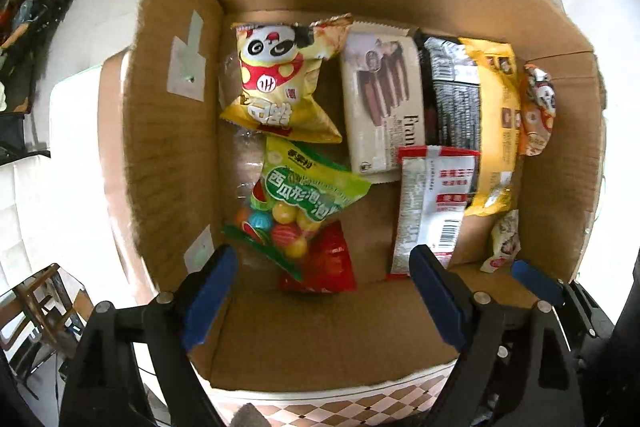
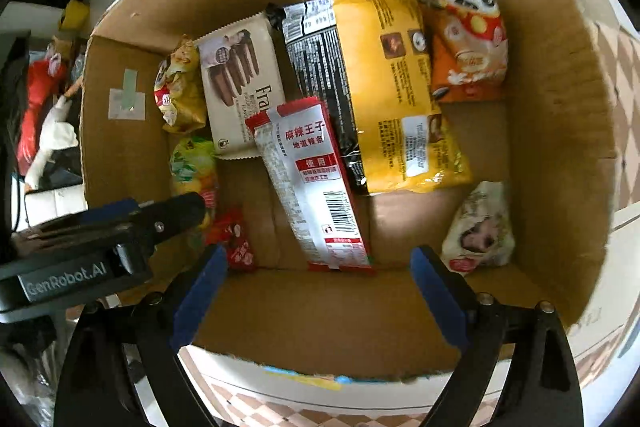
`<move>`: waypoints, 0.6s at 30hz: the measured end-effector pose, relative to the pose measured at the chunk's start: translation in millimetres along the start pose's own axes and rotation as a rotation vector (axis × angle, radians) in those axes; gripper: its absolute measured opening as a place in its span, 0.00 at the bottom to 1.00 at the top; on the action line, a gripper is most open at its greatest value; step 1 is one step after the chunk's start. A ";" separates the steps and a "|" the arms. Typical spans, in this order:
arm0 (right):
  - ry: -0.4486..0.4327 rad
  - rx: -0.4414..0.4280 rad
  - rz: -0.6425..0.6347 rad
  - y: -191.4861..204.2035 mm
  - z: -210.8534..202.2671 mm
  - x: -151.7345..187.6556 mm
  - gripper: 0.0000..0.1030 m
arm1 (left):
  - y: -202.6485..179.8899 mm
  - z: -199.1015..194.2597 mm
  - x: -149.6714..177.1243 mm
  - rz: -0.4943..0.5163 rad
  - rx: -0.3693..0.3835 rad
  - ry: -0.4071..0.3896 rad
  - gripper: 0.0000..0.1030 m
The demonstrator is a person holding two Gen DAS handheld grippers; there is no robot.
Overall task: Organize snacks
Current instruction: 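Carry both packs into the box and open both grippers, then lift both open grippers out of the box toward the mat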
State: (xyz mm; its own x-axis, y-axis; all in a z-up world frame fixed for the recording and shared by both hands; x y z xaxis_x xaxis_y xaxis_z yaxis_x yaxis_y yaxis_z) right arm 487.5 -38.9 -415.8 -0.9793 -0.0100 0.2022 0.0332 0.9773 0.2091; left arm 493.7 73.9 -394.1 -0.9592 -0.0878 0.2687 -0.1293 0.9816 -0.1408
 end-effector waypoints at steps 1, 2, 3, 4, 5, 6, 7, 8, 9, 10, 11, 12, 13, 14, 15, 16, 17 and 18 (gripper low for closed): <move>-0.005 0.009 -0.005 1.2 -2.8 0.5 0.92 | -2.7 -3.8 2.3 0.004 0.000 -0.007 0.85; -0.013 0.017 -0.009 2.1 -5.9 0.0 0.92 | -4.6 -8.6 3.9 0.009 -0.004 -0.018 0.85; -0.021 0.024 -0.013 2.5 -9.7 1.3 0.92 | -7.0 -13.6 4.1 0.011 -0.008 -0.029 0.85; -0.027 0.028 -0.018 2.9 -13.8 3.2 0.92 | -8.4 -18.5 7.5 0.015 -0.013 -0.043 0.85; -0.034 0.034 -0.023 3.3 -17.2 4.5 0.92 | -9.8 -23.5 11.3 0.019 -0.018 -0.060 0.85; -0.048 0.043 -0.032 0.9 -23.4 7.5 0.92 | -11.4 -29.3 15.2 0.022 -0.023 -0.082 0.85; -0.067 0.055 -0.041 -1.2 -29.7 9.5 0.92 | -12.6 -33.0 15.2 0.023 -0.029 -0.102 0.85; -0.083 0.062 -0.047 -1.1 -32.1 8.0 0.92 | -11.9 -39.2 19.2 0.023 -0.031 -0.133 0.85; -0.114 0.077 -0.059 -1.6 -41.5 10.5 0.92 | -10.8 -47.2 23.2 0.022 -0.030 -0.166 0.85; -0.135 0.087 -0.067 -3.4 -47.7 12.3 0.92 | -12.2 -55.7 29.8 0.016 -0.028 -0.209 0.85; -0.163 0.100 -0.077 -3.0 -54.9 14.8 0.92 | -12.1 -62.7 34.4 0.013 -0.029 -0.240 0.85; -0.193 0.113 -0.083 -4.6 -63.5 17.9 0.92 | -8.4 -74.0 39.0 0.011 -0.026 -0.272 0.85; -0.217 0.120 -0.086 -10.8 -74.3 23.6 0.92 | -5.4 -83.4 44.4 0.007 -0.030 -0.306 0.86; -0.240 0.131 -0.091 -11.7 -81.7 28.0 0.92 | -4.5 -91.3 50.9 0.004 -0.032 -0.339 0.85; -0.261 0.142 -0.100 -13.4 -87.9 32.8 0.92 | -4.3 -97.4 56.9 0.001 -0.038 -0.368 0.85; -0.277 0.148 -0.103 -14.6 -93.6 38.0 0.92 | -3.9 -104.2 63.5 0.002 -0.046 -0.394 0.85; -0.291 0.154 -0.105 -15.9 -100.2 43.1 0.92 | -4.4 -111.3 70.7 0.001 -0.053 -0.421 0.85; -0.310 0.165 -0.111 -18.3 -105.3 49.7 0.92 | -5.4 -116.9 76.9 0.002 -0.059 -0.444 0.85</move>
State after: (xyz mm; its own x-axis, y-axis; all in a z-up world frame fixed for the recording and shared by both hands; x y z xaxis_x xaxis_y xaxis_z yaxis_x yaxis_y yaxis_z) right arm 459.2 -79.5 -308.8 -0.9900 -0.0779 -0.1180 -0.0843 0.9951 0.0508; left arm 450.0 81.7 -261.3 -0.9761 -0.1374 -0.1684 -0.1249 0.9887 -0.0827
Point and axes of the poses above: each gripper's, at about its wrist camera, not at the fingertips, and z roughly the way its jaws point, y to its left, x to its underside, the point moved 8 cm from there along z, roughly the way its jaws point
